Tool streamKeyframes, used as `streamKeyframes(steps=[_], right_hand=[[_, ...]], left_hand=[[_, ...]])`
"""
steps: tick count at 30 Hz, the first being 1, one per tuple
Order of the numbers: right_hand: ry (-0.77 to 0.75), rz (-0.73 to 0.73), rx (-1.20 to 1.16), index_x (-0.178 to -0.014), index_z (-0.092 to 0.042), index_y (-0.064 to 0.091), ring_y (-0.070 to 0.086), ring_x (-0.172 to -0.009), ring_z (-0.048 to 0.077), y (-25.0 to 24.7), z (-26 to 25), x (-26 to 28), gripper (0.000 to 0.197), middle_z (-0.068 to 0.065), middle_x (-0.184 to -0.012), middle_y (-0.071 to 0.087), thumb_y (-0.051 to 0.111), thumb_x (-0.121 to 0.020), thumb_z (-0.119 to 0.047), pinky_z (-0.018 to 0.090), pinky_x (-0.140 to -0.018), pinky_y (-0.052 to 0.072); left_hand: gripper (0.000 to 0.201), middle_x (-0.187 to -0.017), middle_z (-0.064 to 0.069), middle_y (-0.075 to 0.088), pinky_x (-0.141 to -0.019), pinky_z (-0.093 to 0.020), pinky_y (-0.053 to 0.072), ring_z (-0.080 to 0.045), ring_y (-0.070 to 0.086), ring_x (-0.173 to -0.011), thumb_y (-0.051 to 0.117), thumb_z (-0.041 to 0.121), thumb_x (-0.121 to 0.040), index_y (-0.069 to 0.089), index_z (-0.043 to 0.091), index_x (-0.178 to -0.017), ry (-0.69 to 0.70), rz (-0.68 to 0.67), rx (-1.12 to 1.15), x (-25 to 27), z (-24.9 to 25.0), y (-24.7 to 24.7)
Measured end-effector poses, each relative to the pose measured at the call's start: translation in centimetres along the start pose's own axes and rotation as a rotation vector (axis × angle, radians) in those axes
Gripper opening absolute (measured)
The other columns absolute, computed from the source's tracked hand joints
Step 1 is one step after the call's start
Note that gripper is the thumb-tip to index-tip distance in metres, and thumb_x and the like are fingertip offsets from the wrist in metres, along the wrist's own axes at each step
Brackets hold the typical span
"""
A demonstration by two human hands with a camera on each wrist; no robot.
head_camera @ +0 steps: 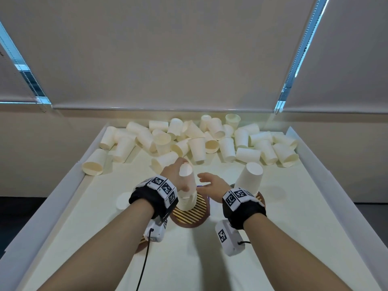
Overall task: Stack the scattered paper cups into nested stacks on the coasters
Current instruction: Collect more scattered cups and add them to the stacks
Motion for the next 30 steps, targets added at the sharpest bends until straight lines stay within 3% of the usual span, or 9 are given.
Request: streamKeyframes(steps=[4,11,14,18,22,24,26,28,30], right_hand=[[0.027,0.107,-0.065,-0.128,-0.017,0.054,0.053,-0.121,0.020,-1.4,1.1,0.5,0.039,0.002,-0.132,0.055,0.057,-0.089,-0.015,0.033,-0.106,0.039],[0.026,0.174,-0.108,-0.116,-0.015,0.061,0.056,-0.113,0.021,-2.1,1.8,1.2,0.027,0.003,-0.117,0.061,0.055,-0.090,-0.012,0.033,-0.103,0.041],[0.001,0.214,-0.133,-0.112,-0.015,0.063,0.059,-0.108,0.021,-1.7,1.5,1.3,0.025,0.004,-0.116,0.063,0.054,-0.090,-0.010,0.036,-0.103,0.044],[-0.018,0.264,-0.133,-0.111,-0.015,0.064,0.061,-0.108,0.022,-1.6,0.9,0.9,0.025,0.005,-0.117,0.064,0.049,-0.092,-0.010,0.034,-0.100,0.045],[-0.019,0.252,-0.088,-0.114,-0.014,0.063,0.062,-0.106,0.022,-1.8,0.2,0.0,0.026,0.005,-0.118,0.063,0.047,-0.093,-0.010,0.026,-0.088,0.044],[-0.021,0.248,-0.064,-0.115,-0.014,0.062,0.062,-0.105,0.023,-2.1,-0.1,-0.8,0.027,0.005,-0.118,0.063,0.046,-0.093,-0.010,0.023,-0.083,0.041],[-0.021,0.256,-0.055,-0.115,-0.013,0.062,0.061,-0.106,0.024,-2.5,-0.4,-1.7,0.028,0.007,-0.119,0.063,0.046,-0.092,-0.010,0.023,-0.083,0.041],[-0.016,0.264,-0.041,-0.117,-0.012,0.061,0.060,-0.106,0.024,-3.0,-0.6,-2.8,0.029,0.007,-0.120,0.063,0.047,-0.091,-0.009,0.023,-0.082,0.041],[-0.006,0.263,-0.016,-0.120,-0.012,0.060,0.058,-0.106,0.023,-3.5,-0.7,-4.0,0.031,0.006,-0.124,0.061,0.048,-0.091,-0.008,0.021,-0.081,0.039]], left_hand=[[0.082,-0.134,-0.009,0.049,-0.091,-0.033,0.043,-0.026,0.050,-0.120,0.074,0.007,-0.073,0.029,0.019,-0.142,-0.021,0.046,-0.103,0.1,-0.3,-1.9],[0.056,-0.124,-0.005,0.057,-0.091,-0.033,0.045,-0.022,0.055,-0.109,0.080,0.021,-0.071,0.054,0.015,-0.121,-0.206,0.098,-0.199,2.0,-4.2,-8.8],[0.059,-0.119,-0.003,0.057,-0.086,-0.030,0.044,-0.021,0.054,-0.108,0.081,0.034,-0.069,0.055,0.015,-0.119,-0.283,0.004,-0.290,3.0,-6.7,-9.1],[0.036,-0.076,0.009,0.046,-0.056,-0.013,0.034,-0.008,0.048,-0.072,0.081,0.032,-0.069,0.046,0.028,-0.072,-0.341,-0.123,-0.359,3.3,-9.5,-5.5],[0.035,-0.108,-0.003,0.060,-0.068,-0.019,0.045,-0.017,0.057,-0.092,0.076,0.017,-0.075,0.061,0.017,-0.107,-0.294,-0.127,-0.402,1.5,-10.6,-3.5],[0.031,-0.107,-0.007,0.057,-0.050,-0.007,0.038,-0.020,0.058,-0.090,0.067,0.009,-0.081,0.058,0.021,-0.108,-0.277,-0.111,-0.354,0.2,-10.7,-3.8],[0.027,-0.090,-0.002,0.052,-0.034,-0.004,0.030,-0.014,0.049,-0.068,0.065,0.006,-0.081,0.048,0.021,-0.095,-0.267,-0.061,-0.343,-1.1,-10.8,-4.6],[0.035,-0.096,-0.001,0.056,-0.052,-0.005,0.038,-0.015,0.056,-0.077,0.072,0.010,-0.076,0.056,0.025,-0.104,-0.265,-0.020,-0.358,-2.3,-11.0,-5.0],[0.046,-0.114,-0.004,0.062,-0.079,-0.022,0.049,-0.022,0.061,-0.104,0.078,0.021,-0.072,0.060,0.015,-0.115,-0.287,-0.028,-0.406,-3.5,-10.9,-4.9]])
Point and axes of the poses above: each hand's wrist, its own x-axis away from the middle knuckle, its own y-axis out of the palm, z = x × y, the point moved 4 cm from there along -x, towards the middle knuckle
